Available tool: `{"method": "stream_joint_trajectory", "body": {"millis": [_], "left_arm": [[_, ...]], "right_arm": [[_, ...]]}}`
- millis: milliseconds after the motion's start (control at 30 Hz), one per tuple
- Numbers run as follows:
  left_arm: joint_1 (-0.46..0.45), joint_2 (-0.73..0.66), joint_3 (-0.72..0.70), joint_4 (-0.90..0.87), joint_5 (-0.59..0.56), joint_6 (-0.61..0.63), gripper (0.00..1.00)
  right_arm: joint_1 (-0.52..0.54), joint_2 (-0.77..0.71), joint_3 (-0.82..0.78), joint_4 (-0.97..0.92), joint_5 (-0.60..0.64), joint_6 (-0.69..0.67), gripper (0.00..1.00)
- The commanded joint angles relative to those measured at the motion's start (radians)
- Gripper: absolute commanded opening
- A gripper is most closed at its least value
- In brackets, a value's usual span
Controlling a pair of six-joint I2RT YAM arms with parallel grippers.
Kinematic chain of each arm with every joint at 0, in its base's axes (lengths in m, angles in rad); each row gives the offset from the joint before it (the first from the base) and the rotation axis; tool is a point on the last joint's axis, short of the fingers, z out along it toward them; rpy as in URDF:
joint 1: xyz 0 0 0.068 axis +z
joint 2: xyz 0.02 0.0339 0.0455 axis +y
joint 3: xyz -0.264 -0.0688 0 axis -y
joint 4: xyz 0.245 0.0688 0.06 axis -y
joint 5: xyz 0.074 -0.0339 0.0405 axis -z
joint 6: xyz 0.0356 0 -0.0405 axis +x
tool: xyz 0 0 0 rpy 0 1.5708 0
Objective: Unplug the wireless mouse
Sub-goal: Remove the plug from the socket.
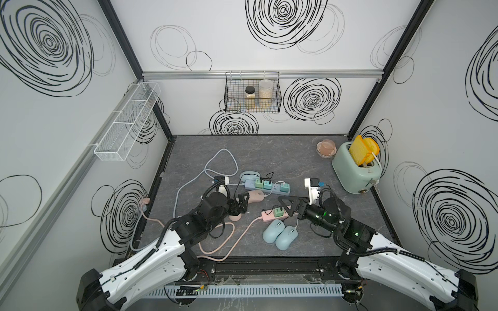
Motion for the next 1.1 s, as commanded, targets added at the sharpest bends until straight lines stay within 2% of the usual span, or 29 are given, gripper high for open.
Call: {"method": "stream_joint_trajectory", "body": {"millis": [0,433,633,1067], "left_arm": [[-0.014,0.003,-0.014,0.027,-0.027,0.008,0.97],[-0.073,-0.016,-0.046,0.047,-0.032,0.012,0.97],[-0.091,-0.014,-0.088,0.077,0.008,0.006,0.97],[-0.185,-0.06,-0.121,0.071,0.017,0.008,0.98]], "right_arm": [[-0.006,0.001,-0.002,-0.013,0.002,0.022,0.95],[-0.008,0.025,-0.013,-0.012,0.005,0.023,0.95],[-0.01,0.022,-0.039,-0.007,-0.005,0.021,0.95],[-0.013,0.02,-0.086,-0.019,-0.005,0.016,0.96]]}}
